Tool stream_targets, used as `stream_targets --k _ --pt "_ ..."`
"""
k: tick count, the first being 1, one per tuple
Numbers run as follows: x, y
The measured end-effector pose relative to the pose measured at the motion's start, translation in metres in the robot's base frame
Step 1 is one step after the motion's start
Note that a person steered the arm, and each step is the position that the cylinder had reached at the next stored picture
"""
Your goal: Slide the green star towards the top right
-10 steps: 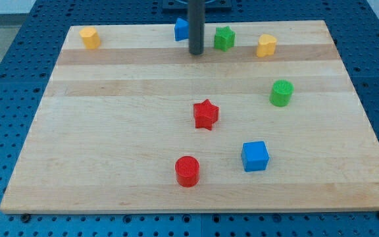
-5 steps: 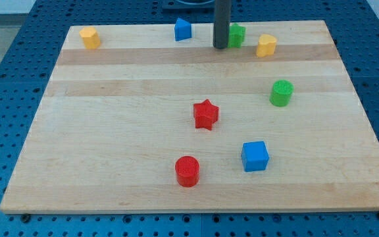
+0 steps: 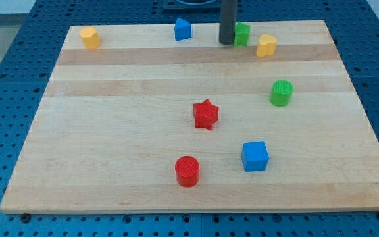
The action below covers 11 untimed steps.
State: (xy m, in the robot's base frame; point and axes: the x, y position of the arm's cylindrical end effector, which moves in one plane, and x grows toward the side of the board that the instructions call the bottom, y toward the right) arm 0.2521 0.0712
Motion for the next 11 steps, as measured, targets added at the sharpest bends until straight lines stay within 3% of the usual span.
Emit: stream_targets --k 2,4,7,11 --pt "0.000 0.028" --pt "-0.021 -0.009" --pt "-0.025 0.053" --pt "-0.027 0.072"
